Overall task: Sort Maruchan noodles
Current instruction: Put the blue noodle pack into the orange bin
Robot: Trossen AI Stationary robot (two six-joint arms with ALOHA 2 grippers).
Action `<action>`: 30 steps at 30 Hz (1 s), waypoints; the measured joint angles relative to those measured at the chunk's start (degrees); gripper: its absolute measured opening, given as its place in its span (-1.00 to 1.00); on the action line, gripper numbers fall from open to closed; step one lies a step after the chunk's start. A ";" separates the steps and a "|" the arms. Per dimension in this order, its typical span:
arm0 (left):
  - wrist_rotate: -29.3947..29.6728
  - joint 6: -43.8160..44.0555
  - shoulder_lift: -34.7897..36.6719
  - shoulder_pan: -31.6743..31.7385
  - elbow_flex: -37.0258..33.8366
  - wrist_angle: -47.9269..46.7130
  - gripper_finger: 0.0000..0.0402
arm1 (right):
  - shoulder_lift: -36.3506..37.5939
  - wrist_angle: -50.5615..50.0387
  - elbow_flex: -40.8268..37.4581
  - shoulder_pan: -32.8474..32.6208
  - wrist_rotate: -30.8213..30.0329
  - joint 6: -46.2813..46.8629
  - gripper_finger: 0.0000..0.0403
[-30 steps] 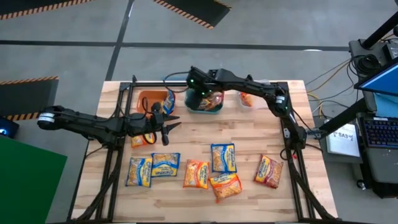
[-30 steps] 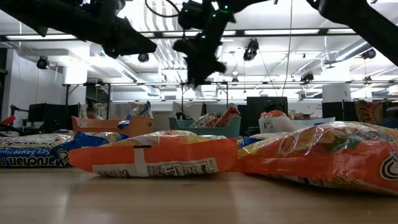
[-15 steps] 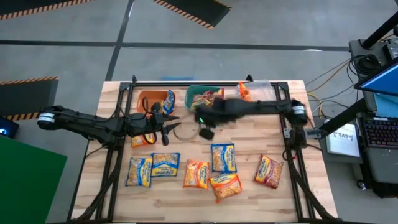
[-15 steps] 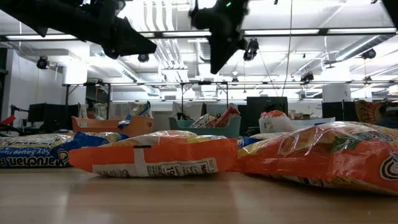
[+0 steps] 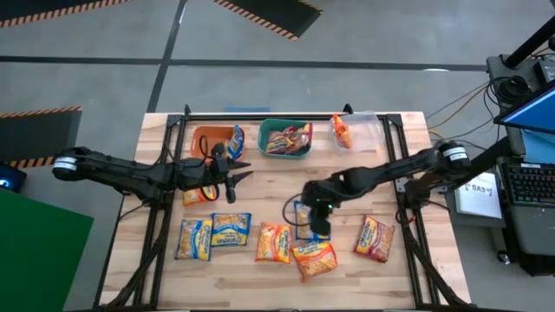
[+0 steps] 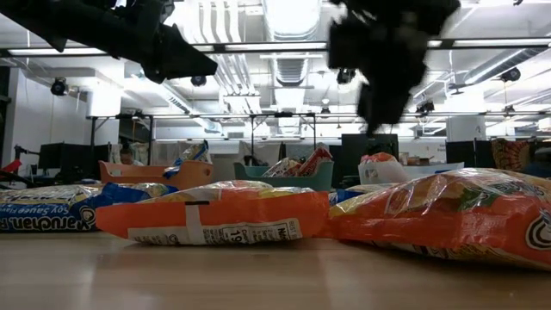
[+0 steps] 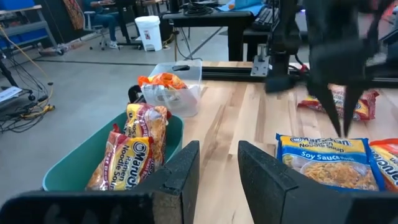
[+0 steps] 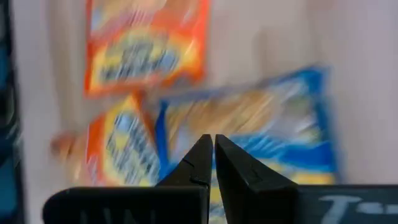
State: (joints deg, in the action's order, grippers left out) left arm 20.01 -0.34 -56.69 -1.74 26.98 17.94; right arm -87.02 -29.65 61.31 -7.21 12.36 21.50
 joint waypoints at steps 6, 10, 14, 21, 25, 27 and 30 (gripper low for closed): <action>-0.01 0.95 0.00 0.01 0.00 0.57 -0.53 | -2.07 4.83 -8.09 0.14 0.59 0.47 -0.96; -0.02 2.12 -0.01 0.00 0.00 0.85 -0.53 | -3.69 15.24 -10.46 0.46 -7.73 0.74 -0.96; -0.02 3.55 -0.44 0.00 0.00 1.39 -0.53 | -5.00 34.44 -10.96 2.01 -22.31 -1.33 -0.96; -3.03 13.87 -3.61 -0.23 0.02 0.65 -0.53 | -2.48 32.36 -7.58 4.01 -22.50 -9.84 -0.96; -5.75 19.36 -7.52 -1.07 0.05 1.29 -0.53 | -1.88 28.95 -7.79 3.84 -22.45 -10.45 -0.96; -5.83 21.68 -9.81 -1.43 0.02 0.71 -0.53 | -2.27 29.02 -8.37 3.73 -22.46 -9.75 -0.96; -5.80 25.81 -13.48 -1.51 0.20 1.30 -0.53 | -3.13 30.32 -9.16 3.75 -23.69 -9.21 -0.96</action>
State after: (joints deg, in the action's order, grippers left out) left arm 14.21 25.47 -70.17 -3.25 27.18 19.25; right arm -90.15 0.67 52.14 -3.46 -11.33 12.28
